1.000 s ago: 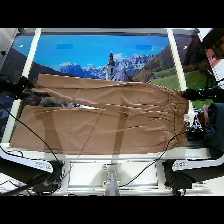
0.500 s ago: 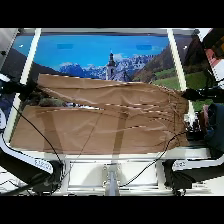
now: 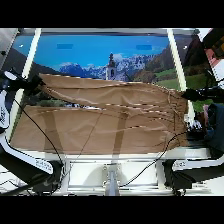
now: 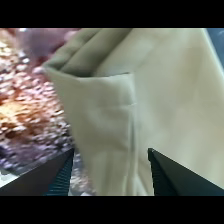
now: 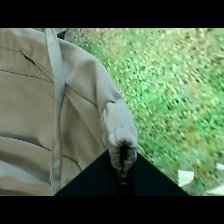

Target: Fold the clothes and pants, and hang the long-sleeved shirts on hangers.

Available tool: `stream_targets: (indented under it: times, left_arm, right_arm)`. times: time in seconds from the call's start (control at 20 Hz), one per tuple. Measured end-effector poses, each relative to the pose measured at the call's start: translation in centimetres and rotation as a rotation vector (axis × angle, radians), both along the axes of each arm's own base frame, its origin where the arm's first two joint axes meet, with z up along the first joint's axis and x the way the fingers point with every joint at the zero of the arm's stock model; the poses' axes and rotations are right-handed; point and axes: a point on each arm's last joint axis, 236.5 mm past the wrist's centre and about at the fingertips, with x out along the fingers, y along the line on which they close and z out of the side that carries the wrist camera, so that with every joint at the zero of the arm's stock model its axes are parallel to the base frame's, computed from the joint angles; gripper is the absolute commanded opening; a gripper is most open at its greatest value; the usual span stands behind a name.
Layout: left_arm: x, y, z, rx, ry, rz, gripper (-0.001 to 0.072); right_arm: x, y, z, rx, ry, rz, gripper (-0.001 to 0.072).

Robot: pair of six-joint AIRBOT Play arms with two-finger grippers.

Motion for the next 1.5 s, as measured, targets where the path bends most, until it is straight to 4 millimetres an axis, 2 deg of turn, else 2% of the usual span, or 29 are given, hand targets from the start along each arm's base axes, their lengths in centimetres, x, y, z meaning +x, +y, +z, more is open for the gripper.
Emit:
stream_targets:
  times: [0.1,0.15,0.2,0.45,0.6,0.7,0.75,0.85,0.9,1.0,1.15,1.3,1.35,1.5]
  left_arm:
    - [-0.1,0.3,0.2,0.0,-0.002,0.01,0.058]
    - [-0.1,0.5,0.2,-0.002,-0.003,0.015,0.0549]
    - [-0.1,0.5,0.2,-0.004,-0.002,0.018,0.0475]
    - [0.8,1.5,-0.2,0.009,-0.037,0.06,0.0477]
    - [1.3,1.9,-0.5,0.012,-0.053,0.091,0.057]
    - [1.4,2.0,-0.9,0.002,-0.053,0.115,0.0577]
    - [1.5,2.0,-1.0,-0.001,-0.052,0.122,0.0517]
    - [1.5,2.2,-1.4,0.0,-0.048,0.131,0.0295]
    - [1.4,2.2,-1.6,0.001,-0.046,0.132,0.0242]
    - [1.4,2.1,-1.8,-0.004,-0.041,0.137,0.0023]
    - [1.1,1.8,-1.6,-0.015,-0.031,0.133,0.0021]
    - [1.0,1.4,0.1,-0.006,-0.045,0.081,0.0021]
    - [1.1,1.1,1.2,-0.008,-0.065,0.063,0.0021]
    - [2.8,1.1,6.8,-0.005,-0.209,0.064,0.0019]
  right_arm:
    - [0.0,0.0,0.0,0.0,0.0,0.0,0.0033]
    - [0.0,0.0,0.0,0.0,0.0,0.0,0.0033]
    - [0.0,0.0,0.0,0.0,0.0,0.0,0.0033]
    - [0.0,0.0,0.0,0.001,0.001,0.001,0.0033]
    - [0.0,0.0,0.0,0.001,0.001,0.001,0.0033]
    - [0.0,0.0,0.0,0.002,0.001,0.001,0.0033]
    - [0.0,0.0,0.0,0.002,0.002,0.0,0.0033]
    - [0.0,0.0,0.0,0.003,0.003,-0.002,0.0033]
    - [0.0,0.0,0.0,0.004,0.003,-0.003,0.0033]
    - [0.0,0.0,0.0,0.004,0.003,-0.004,0.0033]
    - [0.0,0.0,0.0,0.004,0.004,-0.006,0.0033]
    - [0.0,0.0,0.2,0.007,0.002,-0.012,0.0033]
    - [0.1,0.1,0.4,0.011,0.002,-0.018,0.0032]
    - [0.6,0.1,2.0,0.037,0.0,-0.048,0.0031]
